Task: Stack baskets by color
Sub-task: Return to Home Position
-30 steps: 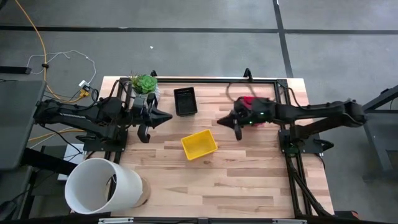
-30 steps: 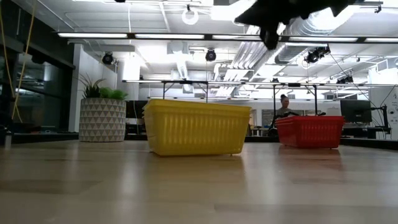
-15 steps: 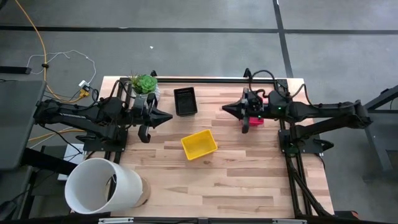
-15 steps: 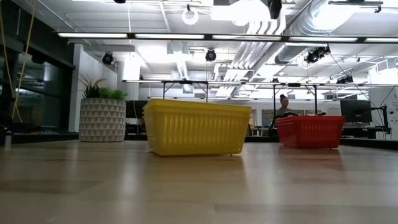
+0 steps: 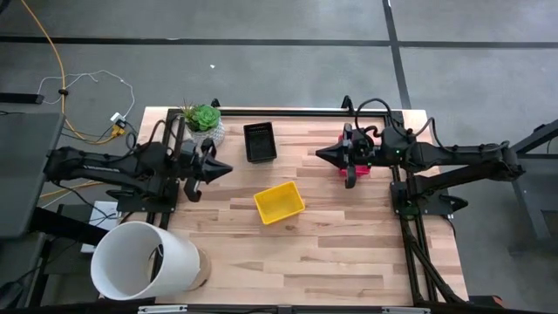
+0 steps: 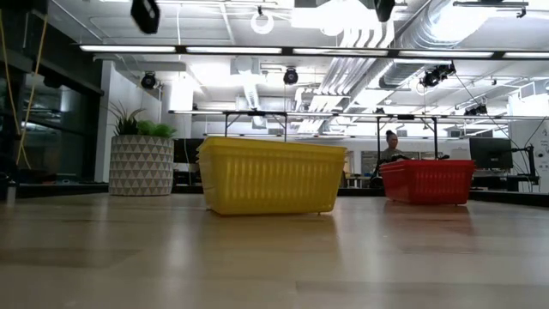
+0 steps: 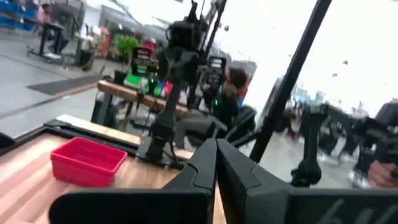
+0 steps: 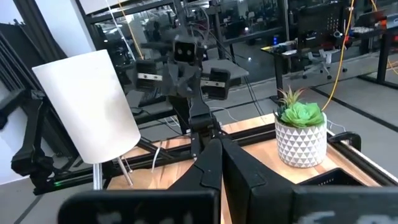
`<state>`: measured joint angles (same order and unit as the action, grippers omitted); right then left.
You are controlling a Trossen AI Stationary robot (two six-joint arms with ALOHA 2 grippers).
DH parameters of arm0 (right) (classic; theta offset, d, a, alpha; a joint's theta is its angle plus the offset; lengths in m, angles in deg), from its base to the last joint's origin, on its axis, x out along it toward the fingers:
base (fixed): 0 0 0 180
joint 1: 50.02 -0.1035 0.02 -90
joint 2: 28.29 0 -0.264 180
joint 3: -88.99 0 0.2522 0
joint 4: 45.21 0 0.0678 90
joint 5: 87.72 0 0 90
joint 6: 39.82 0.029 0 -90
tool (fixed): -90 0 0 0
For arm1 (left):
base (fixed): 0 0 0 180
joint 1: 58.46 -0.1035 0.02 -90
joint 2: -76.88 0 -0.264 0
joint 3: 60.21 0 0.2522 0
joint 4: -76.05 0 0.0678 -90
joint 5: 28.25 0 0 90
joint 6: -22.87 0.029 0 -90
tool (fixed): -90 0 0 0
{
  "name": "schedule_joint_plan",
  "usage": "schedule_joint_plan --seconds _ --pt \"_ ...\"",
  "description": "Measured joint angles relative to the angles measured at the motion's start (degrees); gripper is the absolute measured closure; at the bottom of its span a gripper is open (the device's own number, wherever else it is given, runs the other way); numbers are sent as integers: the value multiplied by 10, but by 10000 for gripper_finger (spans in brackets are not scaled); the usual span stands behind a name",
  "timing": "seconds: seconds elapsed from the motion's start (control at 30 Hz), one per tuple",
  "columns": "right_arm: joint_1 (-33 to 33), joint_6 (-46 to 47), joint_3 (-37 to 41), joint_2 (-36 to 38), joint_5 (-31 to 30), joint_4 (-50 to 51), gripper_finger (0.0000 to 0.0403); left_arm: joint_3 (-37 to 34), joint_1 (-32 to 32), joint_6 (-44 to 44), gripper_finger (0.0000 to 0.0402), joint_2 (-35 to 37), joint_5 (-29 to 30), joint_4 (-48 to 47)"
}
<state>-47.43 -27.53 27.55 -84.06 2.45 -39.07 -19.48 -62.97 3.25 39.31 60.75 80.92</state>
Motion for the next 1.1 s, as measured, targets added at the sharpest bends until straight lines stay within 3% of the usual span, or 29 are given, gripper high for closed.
schedule_joint_plan --seconds 0.2,0.4,0.8,1.1 --pt "0 7 0 0 4 2 403 -119 -4 -47 402 85 4 50" --pt "0 7 0 0 5 9 403 -188 -4 -57 402 176 12 44" --pt "0 28 0 0 0 14 403 -207 -3 -84 402 370 46 -174" --pt "0 33 0 0 0 14 403 -265 -1 -91 402 370 46 -161"
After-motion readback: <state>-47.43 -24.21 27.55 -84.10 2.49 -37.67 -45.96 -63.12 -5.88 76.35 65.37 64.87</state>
